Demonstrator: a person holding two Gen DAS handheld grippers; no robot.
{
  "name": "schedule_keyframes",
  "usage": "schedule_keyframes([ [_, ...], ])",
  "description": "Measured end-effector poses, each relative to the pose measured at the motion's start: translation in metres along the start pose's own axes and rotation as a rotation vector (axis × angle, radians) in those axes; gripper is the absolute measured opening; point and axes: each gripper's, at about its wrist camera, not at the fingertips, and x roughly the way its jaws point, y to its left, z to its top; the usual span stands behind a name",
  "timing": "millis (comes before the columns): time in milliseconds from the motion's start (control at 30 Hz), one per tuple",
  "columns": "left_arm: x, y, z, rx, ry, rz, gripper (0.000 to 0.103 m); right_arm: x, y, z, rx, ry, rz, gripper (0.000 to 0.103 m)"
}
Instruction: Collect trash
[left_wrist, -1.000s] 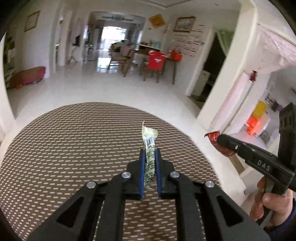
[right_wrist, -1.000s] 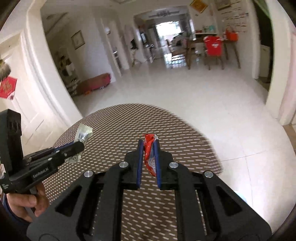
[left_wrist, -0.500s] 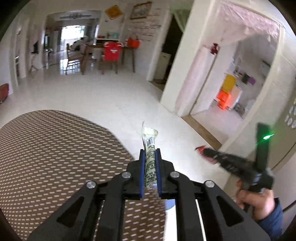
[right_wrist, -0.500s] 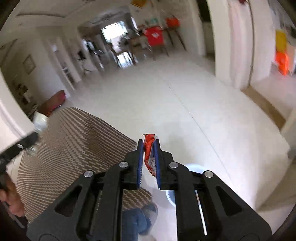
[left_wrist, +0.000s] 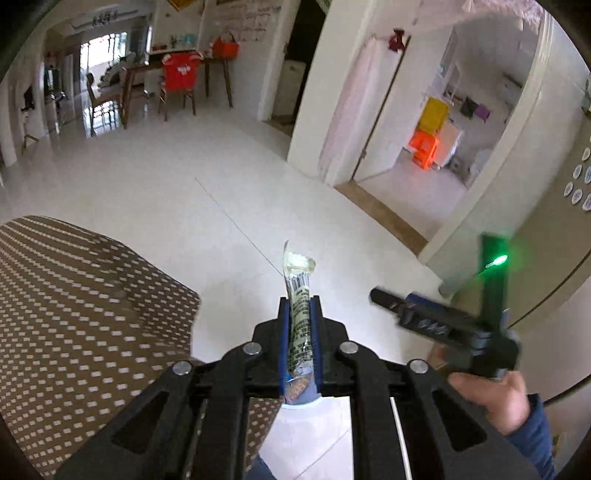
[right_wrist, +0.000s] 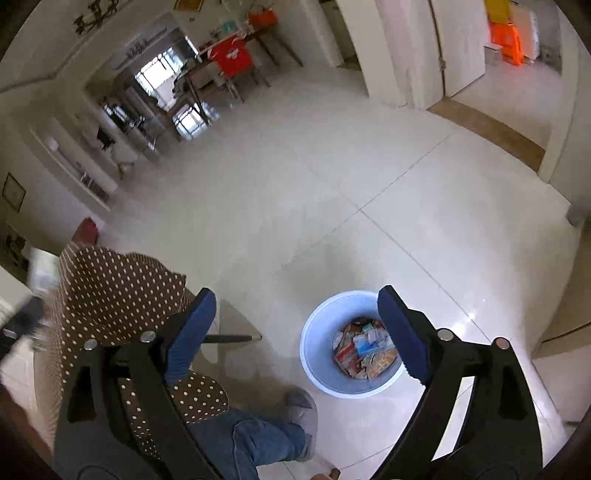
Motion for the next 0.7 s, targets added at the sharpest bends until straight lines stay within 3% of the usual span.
schedule_keyframes([
  [200,0.043,-0.001,-0.006,0.017,0.088,-0.038,0.010,-0.047,-0.004,0.013,0.016,-0.101,0.007,0.094],
  [433,0.097,-0.014,0.001,0.052,0.174,-0.065,0.013,-0.061,0.007,0.039,0.026,-0.158,0.036,0.094],
  [467,0.103,-0.017,0.004,0.053,0.192,-0.083,0.022,-0.062,0.008,0.040,0.028,-0.162,0.036,0.094],
  [500,0.108,-0.018,0.007,0.053,0.206,-0.095,0.050,-0.062,0.011,0.040,0.028,-0.166,0.037,0.094],
  [567,0.112,-0.018,0.011,0.056,0.200,-0.085,0.089,-0.064,0.013,0.040,0.026,-0.169,0.042,0.094],
  [700,0.102,-0.012,0.015,0.042,0.167,-0.036,0.092,-0.065,0.013,0.036,0.026,-0.173,0.040,0.094],
])
